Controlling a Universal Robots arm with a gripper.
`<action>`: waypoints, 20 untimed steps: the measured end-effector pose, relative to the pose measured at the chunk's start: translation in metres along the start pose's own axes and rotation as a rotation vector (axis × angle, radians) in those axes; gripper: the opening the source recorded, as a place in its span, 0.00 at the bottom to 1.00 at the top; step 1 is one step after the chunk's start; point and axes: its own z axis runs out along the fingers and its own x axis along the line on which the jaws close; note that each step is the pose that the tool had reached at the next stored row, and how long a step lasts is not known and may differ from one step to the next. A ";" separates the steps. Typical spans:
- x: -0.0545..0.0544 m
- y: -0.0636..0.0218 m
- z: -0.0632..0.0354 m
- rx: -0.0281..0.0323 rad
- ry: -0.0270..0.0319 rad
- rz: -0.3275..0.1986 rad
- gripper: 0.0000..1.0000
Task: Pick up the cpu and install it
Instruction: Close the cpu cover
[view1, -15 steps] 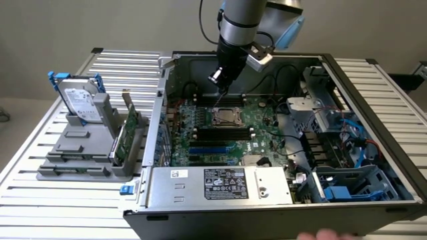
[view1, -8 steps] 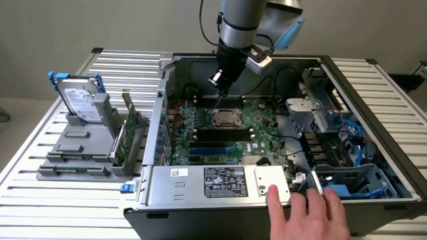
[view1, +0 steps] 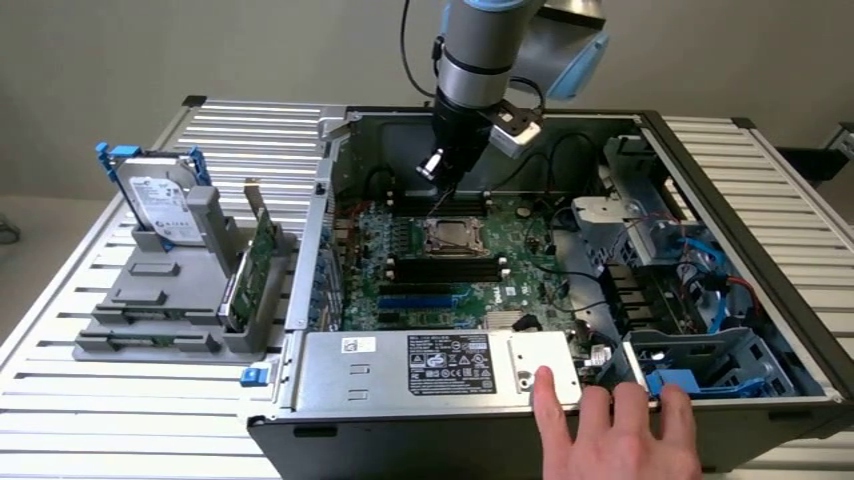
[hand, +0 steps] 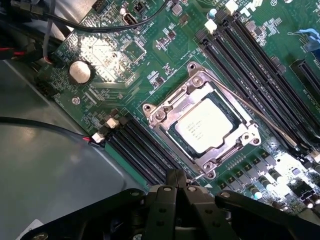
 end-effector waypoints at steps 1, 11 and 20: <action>0.000 0.0000 0.0005 -0.0001 0.0000 0.000 0.11; -0.001 -0.0002 0.0035 0.0000 -0.0007 -0.007 0.11; -0.002 -0.0010 0.0049 0.0021 -0.0082 -0.059 0.11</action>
